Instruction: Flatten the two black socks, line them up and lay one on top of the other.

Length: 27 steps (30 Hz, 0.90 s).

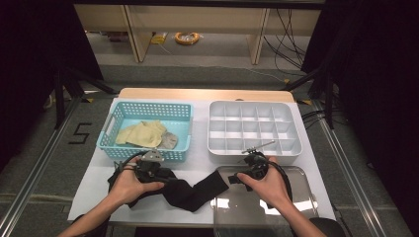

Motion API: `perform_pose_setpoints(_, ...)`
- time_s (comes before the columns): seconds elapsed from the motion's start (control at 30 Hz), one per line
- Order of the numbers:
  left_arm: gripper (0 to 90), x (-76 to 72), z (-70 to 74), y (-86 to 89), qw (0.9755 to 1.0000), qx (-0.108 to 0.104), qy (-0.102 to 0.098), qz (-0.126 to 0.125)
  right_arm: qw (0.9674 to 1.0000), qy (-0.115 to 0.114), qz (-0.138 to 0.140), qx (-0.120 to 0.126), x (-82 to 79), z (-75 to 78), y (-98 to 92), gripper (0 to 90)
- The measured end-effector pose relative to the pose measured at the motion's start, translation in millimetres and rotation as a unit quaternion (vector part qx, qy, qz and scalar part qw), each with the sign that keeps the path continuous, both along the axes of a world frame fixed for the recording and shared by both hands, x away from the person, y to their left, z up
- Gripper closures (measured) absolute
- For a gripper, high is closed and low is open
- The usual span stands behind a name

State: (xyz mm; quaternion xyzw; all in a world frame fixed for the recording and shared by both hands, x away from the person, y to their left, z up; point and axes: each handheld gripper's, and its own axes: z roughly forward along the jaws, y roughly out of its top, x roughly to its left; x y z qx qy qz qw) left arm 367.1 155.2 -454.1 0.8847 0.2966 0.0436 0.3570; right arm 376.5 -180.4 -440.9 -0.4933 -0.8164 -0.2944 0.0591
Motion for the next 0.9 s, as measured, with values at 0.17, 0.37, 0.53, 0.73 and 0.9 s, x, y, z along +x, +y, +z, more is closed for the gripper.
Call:
perform_pose_setpoints(0.17,48.7,0.3,-11.4,-14.7,0.9984,0.026,0.027,-0.043,0.9999,-0.002,0.017,-0.004,1.8,-4.0,7.8,63.4)
perform_pose_setpoints(0.37,49.0,-0.1,-15.4,-21.2,0.9959,0.061,0.005,-0.068,0.9995,0.0,0.029,-0.013,3.0,-7.6,14.3,64.2)
perform_pose_setpoints(0.53,54.3,-2.9,-17.3,-26.3,0.9928,0.086,-0.012,-0.082,0.9993,0.006,0.031,-0.021,1.6,-9.9,19.1,65.5)
perform_pose_setpoints(0.73,63.0,-5.8,-19.3,-28.9,0.9904,0.102,-0.035,-0.086,0.9988,0.007,0.034,-0.033,0.6,-12.2,22.1,68.5)
perform_pose_setpoints(0.9,74.4,-8.8,-19.7,-32.3,0.9859,0.125,-0.067,-0.089,0.9984,0.01,0.043,-0.035,-0.3,-13.2,24.5,74.8)
